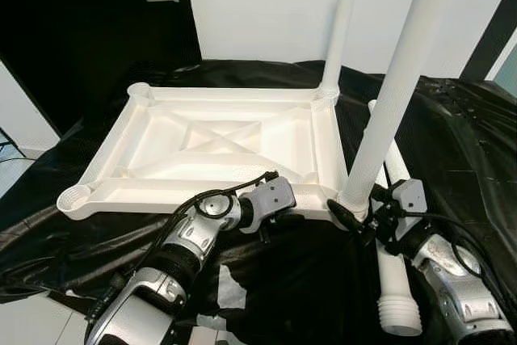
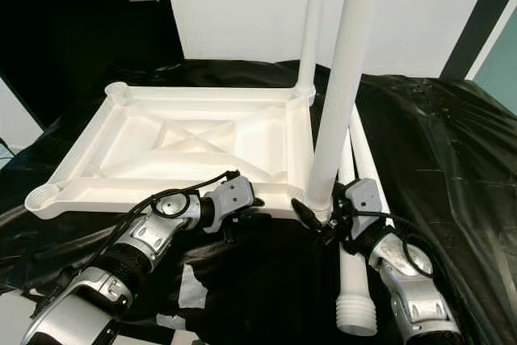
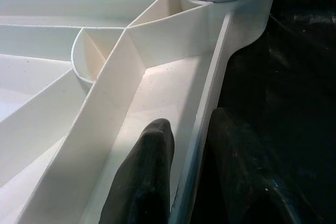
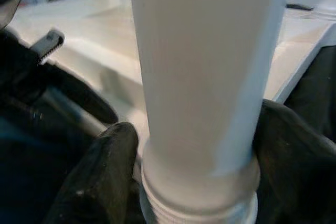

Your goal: Building children table

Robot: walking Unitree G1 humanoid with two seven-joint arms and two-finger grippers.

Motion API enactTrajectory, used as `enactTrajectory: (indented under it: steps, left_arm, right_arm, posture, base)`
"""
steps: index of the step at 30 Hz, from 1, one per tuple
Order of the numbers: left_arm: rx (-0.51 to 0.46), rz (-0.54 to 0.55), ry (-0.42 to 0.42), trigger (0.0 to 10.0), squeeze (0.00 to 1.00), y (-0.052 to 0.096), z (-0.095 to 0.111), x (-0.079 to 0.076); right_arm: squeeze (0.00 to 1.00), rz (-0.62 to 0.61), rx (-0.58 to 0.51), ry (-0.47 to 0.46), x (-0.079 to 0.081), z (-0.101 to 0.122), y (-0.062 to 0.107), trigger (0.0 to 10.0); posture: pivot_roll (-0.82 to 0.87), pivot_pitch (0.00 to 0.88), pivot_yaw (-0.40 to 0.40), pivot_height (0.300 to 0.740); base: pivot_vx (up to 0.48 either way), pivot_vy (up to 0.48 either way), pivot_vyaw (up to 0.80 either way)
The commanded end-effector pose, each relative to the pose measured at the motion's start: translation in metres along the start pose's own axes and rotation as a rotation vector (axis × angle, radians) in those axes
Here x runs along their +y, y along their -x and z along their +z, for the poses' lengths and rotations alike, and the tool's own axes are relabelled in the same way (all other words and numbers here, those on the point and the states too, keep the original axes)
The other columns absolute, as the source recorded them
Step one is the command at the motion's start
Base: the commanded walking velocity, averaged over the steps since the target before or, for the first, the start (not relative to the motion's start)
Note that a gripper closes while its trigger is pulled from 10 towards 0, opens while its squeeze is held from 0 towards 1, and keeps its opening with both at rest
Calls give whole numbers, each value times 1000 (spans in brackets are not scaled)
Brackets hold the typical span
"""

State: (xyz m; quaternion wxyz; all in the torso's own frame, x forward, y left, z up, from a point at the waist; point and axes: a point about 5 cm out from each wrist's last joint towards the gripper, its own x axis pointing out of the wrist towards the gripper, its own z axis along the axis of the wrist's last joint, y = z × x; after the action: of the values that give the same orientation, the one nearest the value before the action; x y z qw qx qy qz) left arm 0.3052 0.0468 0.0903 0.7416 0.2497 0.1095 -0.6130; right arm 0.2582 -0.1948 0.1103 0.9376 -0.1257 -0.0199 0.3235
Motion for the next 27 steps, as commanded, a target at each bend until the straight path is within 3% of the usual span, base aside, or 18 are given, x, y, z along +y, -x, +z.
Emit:
enactTrajectory:
  steps: [1, 2, 13, 15, 21, 22, 27]
  left_arm:
    - [102, -69, 78, 10000, 0, -7, -28, -21]
    - [101, -68, 80, 10000, 0, -7, -28, -21]
    - [100, -61, 83, 10000, 0, -7, -28, -19]
    - [100, -61, 82, 10000, 0, -7, -28, -19]
    - [101, -60, 80, 10000, 0, -7, -27, -18]
    - [103, -60, 80, 10000, 0, -7, -28, -18]
    - [104, -61, 78, 10000, 0, -7, -28, -18]
  right_arm:
    - [0, 29, 20, -1, -3, -4, 1, 1490]
    - [0, 36, 27, -9, -5, -5, 2, 0]
    - [0, 46, 23, -68, -4, -8, 3, 0]
    - [0, -11, -6, -125, 2, -9, 2, 0]
    - [0, -140, -62, -182, 14, -8, -1, 0]
    - [0, -320, -71, -189, 30, -10, -1, 0]
    - [0, -421, -63, -199, 48, -12, -1, 0]
  posture:
    - [-15, 0, 5, 740]
    - [-15, 0, 5, 740]
    - [-15, 0, 7, 740]
    - [-15, 0, 8, 740]
    - [-13, 0, 8, 740]
    - [-15, 0, 10, 740]
    - [-14, 0, 10, 740]
  base:
    - [0, 0, 0]
    - [0, 0, 0]
    - [0, 0, 0]
    - [0, 0, 0]
    - [0, 0, 0]
    - [0, 0, 0]
    - [0, 0, 0]
